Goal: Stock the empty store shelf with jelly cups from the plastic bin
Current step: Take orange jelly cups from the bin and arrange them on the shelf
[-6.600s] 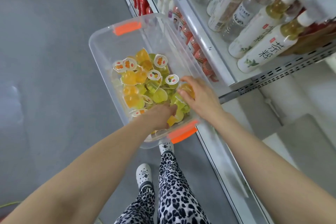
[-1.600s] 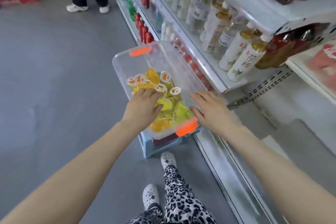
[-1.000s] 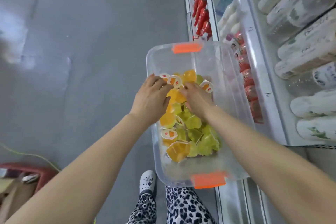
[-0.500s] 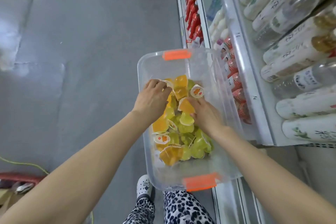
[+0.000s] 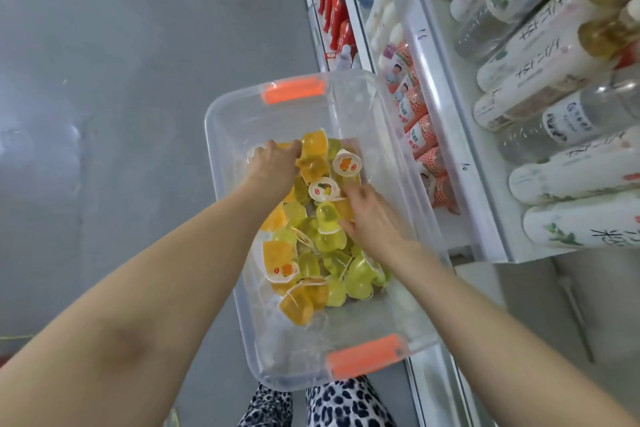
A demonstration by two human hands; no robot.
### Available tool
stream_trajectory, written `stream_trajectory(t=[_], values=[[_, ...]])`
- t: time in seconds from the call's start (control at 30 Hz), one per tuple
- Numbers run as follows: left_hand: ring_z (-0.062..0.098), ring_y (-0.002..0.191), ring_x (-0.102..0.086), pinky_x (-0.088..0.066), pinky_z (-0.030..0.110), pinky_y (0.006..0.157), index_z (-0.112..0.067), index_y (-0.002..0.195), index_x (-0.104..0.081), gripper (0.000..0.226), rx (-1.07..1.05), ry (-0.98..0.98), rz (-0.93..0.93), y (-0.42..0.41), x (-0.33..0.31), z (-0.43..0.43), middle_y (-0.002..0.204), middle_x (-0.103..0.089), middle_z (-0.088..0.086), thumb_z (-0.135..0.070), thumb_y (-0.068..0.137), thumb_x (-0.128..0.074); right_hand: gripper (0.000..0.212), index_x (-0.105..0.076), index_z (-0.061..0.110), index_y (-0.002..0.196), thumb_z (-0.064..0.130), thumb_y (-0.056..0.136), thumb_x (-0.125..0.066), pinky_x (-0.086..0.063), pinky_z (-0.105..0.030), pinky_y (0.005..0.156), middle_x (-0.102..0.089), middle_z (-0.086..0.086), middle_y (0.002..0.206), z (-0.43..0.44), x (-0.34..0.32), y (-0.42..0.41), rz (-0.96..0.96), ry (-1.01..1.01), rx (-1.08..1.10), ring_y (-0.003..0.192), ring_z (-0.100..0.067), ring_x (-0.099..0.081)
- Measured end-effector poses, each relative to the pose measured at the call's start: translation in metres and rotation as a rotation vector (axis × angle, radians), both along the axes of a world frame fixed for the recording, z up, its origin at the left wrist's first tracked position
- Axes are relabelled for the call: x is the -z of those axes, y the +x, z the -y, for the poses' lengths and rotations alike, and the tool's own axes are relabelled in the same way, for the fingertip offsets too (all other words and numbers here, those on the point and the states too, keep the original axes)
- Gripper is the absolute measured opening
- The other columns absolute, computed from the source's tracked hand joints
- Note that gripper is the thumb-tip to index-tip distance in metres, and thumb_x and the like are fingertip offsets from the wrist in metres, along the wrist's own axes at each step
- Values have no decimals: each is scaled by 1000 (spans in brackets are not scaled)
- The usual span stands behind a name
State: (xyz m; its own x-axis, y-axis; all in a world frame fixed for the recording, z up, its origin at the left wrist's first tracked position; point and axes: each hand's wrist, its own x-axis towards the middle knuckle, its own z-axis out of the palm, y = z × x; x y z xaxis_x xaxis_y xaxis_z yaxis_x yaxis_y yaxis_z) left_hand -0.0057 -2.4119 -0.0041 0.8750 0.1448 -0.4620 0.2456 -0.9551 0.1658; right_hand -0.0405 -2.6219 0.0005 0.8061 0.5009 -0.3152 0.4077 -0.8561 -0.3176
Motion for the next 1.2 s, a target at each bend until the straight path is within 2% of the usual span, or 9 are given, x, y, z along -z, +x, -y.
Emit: stream_trajectory(t=[0.1,0.2,0.3,0.4,0.57,0.77,0.9,1.07,1.2], values=[[40,104,-50,-43,43,84,-26,125,-45,38,26,22,-28,-3,-7,-2,116,-48,18,-46,94,-53,35,-48,15,110,29,85,-70,-49,-36,70,-59,-10,104,-2,3,1,-20,126,61,88,-29,-61],[38,104,-48,-44,45,86,-28,120,-45,38,27,27,5,-12,-19,-2,113,-47,15,-53,92,-53,31,-52,16,103,31,83,-70,-40,-31,67,-60,-6,101,-1,4,-4,29,135,73,87,-26,-59],[37,102,-47,-46,45,82,-28,118,-44,28,13,-23,79,-26,-34,-2,109,-45,15,-40,94,-53,28,-52,16,101,28,82,-69,-36,-29,65,-60,-5,96,0,-4,-16,97,155,85,83,-27,-59],[36,96,-47,-46,44,78,-23,119,-38,41,-6,-102,146,-43,-53,2,101,-49,14,-30,85,-58,29,-48,17,95,25,77,-70,-37,-31,60,-58,-4,87,1,-21,-31,164,198,134,74,-28,-59],[32,90,-55,-44,40,88,-13,115,-41,55,70,-167,247,-79,-85,10,95,-65,5,-33,70,-66,36,-48,19,101,31,73,-68,-37,-30,63,-57,-2,96,14,-60,-58,209,264,278,81,-23,-57],[35,99,-53,-42,39,91,-25,135,-52,60,279,-220,416,-130,-124,27,118,-57,11,-35,77,-65,34,-50,21,99,33,74,-71,-29,-27,66,-54,7,97,44,-112,-107,349,320,429,90,-18,-54],[34,109,-53,-41,37,89,-24,139,-50,59,385,-302,481,-161,-148,48,124,-54,9,-33,82,-64,33,-51,23,101,32,75,-69,-37,-29,70,-58,2,104,68,-145,-147,432,349,499,92,-21,-58],[25,108,-54,-38,29,81,-26,140,-48,57,545,-359,548,-188,-179,86,121,-51,5,-34,86,-61,31,-53,20,99,38,78,-65,-44,-35,70,-60,-1,98,109,-183,-199,600,307,551,90,-23,-57],[28,114,-52,-40,34,93,-18,140,-47,60,647,-428,596,-204,-206,125,123,-52,10,-32,84,-63,31,-52,22,100,38,78,-66,-44,-37,74,-58,2,97,148,-212,-238,670,287,614,92,-22,-54]])
